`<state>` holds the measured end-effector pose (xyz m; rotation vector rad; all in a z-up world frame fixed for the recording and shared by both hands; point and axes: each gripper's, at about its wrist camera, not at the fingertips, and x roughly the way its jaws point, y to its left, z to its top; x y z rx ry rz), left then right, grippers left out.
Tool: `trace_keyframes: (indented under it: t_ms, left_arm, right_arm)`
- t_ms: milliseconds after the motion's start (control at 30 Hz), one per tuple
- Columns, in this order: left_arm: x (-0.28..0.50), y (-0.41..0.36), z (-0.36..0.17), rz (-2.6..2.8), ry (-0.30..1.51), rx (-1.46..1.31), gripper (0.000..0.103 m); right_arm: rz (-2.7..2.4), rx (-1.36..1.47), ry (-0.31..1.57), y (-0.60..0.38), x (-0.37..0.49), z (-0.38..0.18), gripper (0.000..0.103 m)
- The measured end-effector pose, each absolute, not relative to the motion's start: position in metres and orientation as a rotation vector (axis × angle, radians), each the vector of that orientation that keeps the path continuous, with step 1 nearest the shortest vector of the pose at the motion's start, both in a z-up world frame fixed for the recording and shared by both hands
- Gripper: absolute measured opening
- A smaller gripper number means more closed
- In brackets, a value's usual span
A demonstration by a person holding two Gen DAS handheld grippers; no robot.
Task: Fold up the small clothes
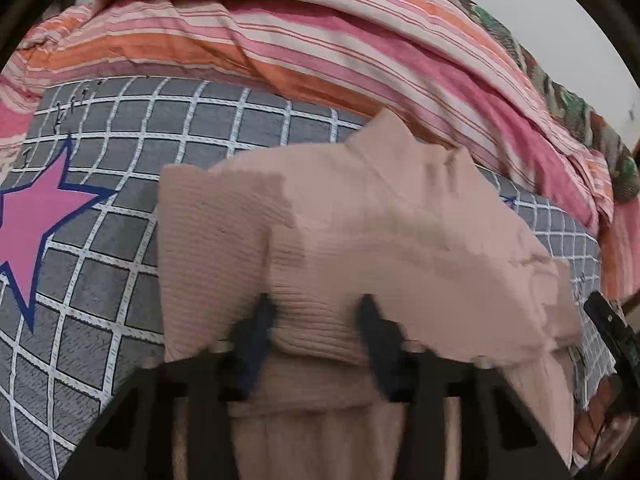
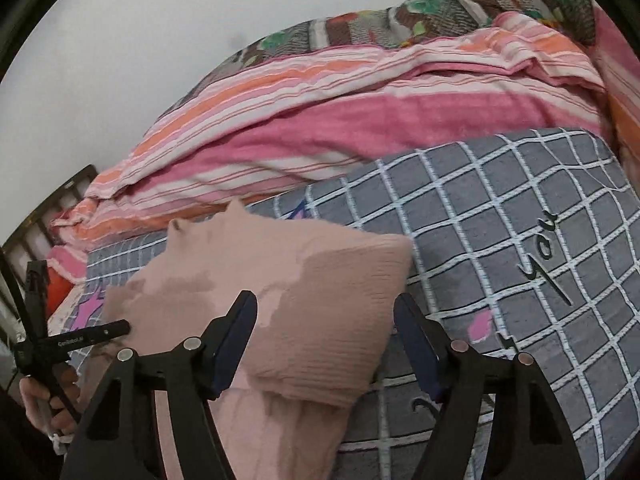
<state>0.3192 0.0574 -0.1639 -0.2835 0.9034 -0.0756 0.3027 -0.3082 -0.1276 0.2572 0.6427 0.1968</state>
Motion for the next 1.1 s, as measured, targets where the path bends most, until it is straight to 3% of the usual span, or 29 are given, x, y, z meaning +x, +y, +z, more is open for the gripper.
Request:
trace_keyframes:
  t_ms: [67, 100, 400, 533, 633, 833, 900, 1100]
  left_arm:
    - [0.320, 0.057, -0.164, -0.107, 0.902, -0.302, 0.013]
    - [0.318, 0.057, -0.163, -0.115, 0.891, -0.309, 0.011]
    - [0.292, 0.092, -0.128, -0.085, 0.688, -0.360, 0.010]
    - [0.284, 0.104, -0.130, -0.020, 0.683, -0.327, 0.011]
    - [0.285, 0.111, -0.143, 0.026, 0.723, -0.336, 0.020]
    - [0.291, 0.123, -0.146, 0.045, 0.773, -0.348, 0.026]
    - [0.298, 0.118, -0.150, 0.079, 0.803, -0.285, 0.051]
    - [0.298, 0.121, -0.169, 0.056, 0.814, -0.309, 0.053]
  right_arm:
    - [0.184, 0.272, 0.656, -0.312, 0.306, -0.132, 0.071]
    - [0.181, 0.280, 0.667, -0.314, 0.308, -0.135, 0.071]
    - [0.197, 0.269, 0.664, -0.311, 0.308, -0.136, 0.069]
    - [0.178, 0.214, 0.702, -0.302, 0.313, -0.142, 0.069]
    - [0.151, 0.203, 0.754, -0.301, 0.322, -0.150, 0.061]
    - [0.129, 0.213, 0.805, -0.303, 0.328, -0.159, 0.060]
    - [0.125, 0.196, 0.806, -0.300, 0.328, -0.160, 0.059]
    - [0.098, 0.182, 0.815, -0.300, 0.331, -0.162, 0.055]
